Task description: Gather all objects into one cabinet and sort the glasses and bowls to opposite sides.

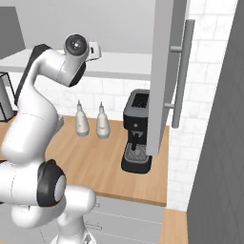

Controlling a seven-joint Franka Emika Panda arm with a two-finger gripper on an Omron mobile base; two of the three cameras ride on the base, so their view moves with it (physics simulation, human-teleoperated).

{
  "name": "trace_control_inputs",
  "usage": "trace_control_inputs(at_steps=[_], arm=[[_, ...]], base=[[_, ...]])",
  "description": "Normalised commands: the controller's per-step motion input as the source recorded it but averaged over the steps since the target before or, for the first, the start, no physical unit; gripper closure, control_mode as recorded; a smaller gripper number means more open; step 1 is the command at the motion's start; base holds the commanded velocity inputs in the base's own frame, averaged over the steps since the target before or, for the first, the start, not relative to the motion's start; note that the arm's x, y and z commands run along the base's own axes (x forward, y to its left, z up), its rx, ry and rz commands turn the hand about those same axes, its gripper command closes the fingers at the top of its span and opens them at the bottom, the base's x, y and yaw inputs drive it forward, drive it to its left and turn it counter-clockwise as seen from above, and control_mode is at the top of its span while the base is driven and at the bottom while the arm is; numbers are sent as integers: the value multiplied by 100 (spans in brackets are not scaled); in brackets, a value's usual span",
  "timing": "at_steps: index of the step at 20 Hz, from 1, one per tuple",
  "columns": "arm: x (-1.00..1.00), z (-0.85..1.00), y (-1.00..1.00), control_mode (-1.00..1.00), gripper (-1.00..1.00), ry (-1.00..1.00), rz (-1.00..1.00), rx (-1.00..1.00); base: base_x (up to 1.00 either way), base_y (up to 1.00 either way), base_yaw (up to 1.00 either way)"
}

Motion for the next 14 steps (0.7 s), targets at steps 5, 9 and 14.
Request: trace_control_inputs(at_steps=[5,9,14], arm=[[-100,26,0,-100,100,0,-5,0],[-98,11,0,-100,100,0,-4,0],[-99,0,-7,-100,100,0,-5,3]], base=[[0,0,0],[0,0,0],[0,0,0]])
